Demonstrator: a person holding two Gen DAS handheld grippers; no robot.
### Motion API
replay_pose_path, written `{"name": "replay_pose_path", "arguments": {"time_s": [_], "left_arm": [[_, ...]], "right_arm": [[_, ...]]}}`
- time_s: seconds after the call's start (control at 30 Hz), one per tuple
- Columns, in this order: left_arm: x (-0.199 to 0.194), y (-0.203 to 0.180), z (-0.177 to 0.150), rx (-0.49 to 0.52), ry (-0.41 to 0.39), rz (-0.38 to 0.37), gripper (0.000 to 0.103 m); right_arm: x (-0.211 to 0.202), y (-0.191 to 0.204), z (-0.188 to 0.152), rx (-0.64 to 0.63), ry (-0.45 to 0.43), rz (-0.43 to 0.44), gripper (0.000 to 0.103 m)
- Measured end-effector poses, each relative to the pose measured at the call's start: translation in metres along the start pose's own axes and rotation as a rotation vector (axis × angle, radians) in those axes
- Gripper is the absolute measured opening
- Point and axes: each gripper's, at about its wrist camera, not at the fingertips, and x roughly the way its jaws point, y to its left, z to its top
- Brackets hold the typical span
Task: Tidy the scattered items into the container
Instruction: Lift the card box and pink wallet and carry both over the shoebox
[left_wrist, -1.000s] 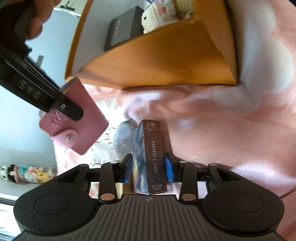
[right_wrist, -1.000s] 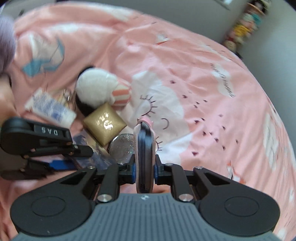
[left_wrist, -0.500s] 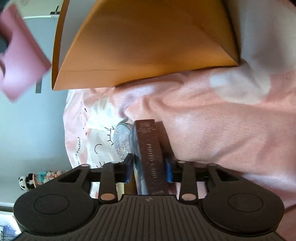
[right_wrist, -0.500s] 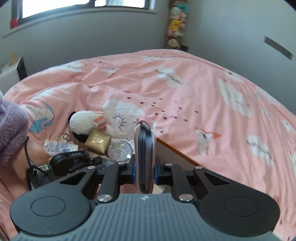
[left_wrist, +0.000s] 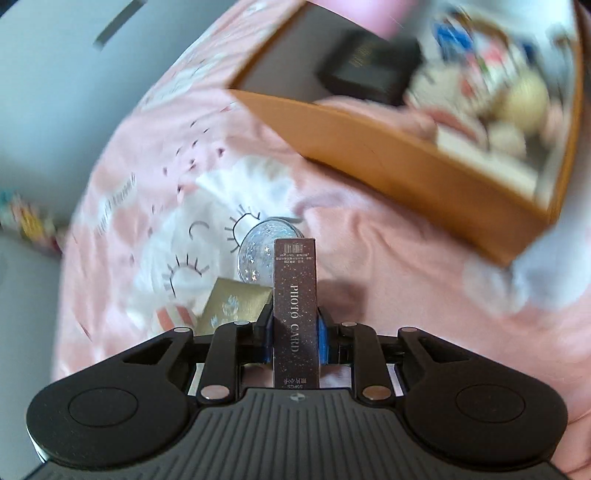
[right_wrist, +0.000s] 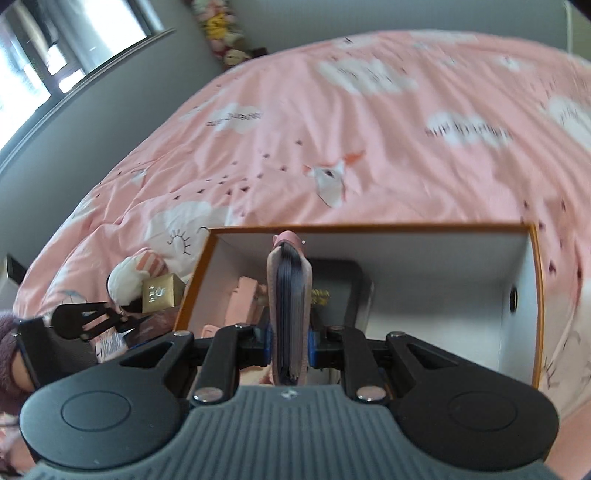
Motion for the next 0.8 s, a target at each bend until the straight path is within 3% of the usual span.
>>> {"name": "replay_pose_path", "arguments": {"time_s": [0.27, 0.43, 0.67, 0.8], "left_arm": [[-0.045, 0.042, 0.007, -0.234, -0.070, -0.118, 0.026], [-0.067, 0.067, 0.021, -0.300, -0.136, -0.164, 0.026], [-0.086, 0.074, 0.053, -0.301, -0.213, -0.215, 0.026], [-0.085, 0.066, 0.071, -0.274, -0.229, -0.234, 0.026]], "right_arm": [[-0.003, -0.035, 0.008, 0.026, 0.042, -0.105, 0.019], [0.020, -0.062, 0.017, 0.044, 0.183, -0.181, 0.019], [0.046, -0.074, 0.024, 0.090, 0.267, -0.085, 0.019], [0.053, -0.069, 0.028, 0.076, 0.282, -0.073, 0.020]]}}
